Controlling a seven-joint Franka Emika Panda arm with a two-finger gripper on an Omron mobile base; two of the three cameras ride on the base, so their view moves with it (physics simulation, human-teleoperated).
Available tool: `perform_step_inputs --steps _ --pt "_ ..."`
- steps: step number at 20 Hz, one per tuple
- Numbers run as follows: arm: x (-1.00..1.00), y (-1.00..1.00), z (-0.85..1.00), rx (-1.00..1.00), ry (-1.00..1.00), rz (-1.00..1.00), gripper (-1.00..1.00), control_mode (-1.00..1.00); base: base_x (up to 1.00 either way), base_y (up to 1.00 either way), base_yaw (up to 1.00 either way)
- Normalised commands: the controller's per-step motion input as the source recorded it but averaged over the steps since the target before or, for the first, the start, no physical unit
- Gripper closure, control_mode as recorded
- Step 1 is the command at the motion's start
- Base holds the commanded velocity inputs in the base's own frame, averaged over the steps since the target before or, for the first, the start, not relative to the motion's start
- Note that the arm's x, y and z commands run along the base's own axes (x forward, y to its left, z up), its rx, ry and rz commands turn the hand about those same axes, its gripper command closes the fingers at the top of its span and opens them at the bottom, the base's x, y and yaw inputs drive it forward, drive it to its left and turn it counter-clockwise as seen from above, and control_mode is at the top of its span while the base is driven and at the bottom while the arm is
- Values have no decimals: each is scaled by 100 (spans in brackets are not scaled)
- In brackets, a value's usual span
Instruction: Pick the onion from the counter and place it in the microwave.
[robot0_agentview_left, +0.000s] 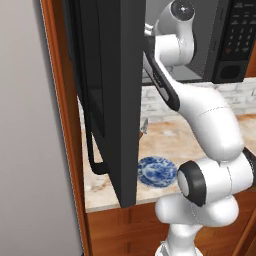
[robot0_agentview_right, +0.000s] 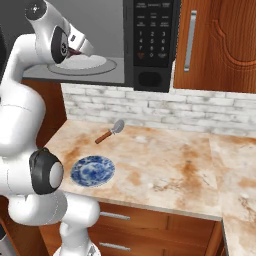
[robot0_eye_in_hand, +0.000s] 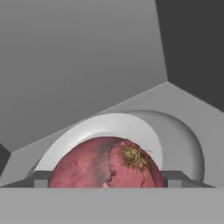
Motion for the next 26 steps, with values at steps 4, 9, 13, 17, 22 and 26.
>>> perform_step_inputs --steps 4,9,13,17,22,26 --pt "76 14 -20 13 0 0 100 -100 0 0 0" --pt "45 37 -14 8 0 0 100 -100 0 0 0" --pt "40 28 -10 4 4 0 100 -100 0 0 0" --pt "30 2 -28 0 10 0 100 -100 0 0 0" --pt "38 0 -35 0 14 0 100 -100 0 0 0" --pt "29 0 -20 0 14 0 100 -100 0 0 0"
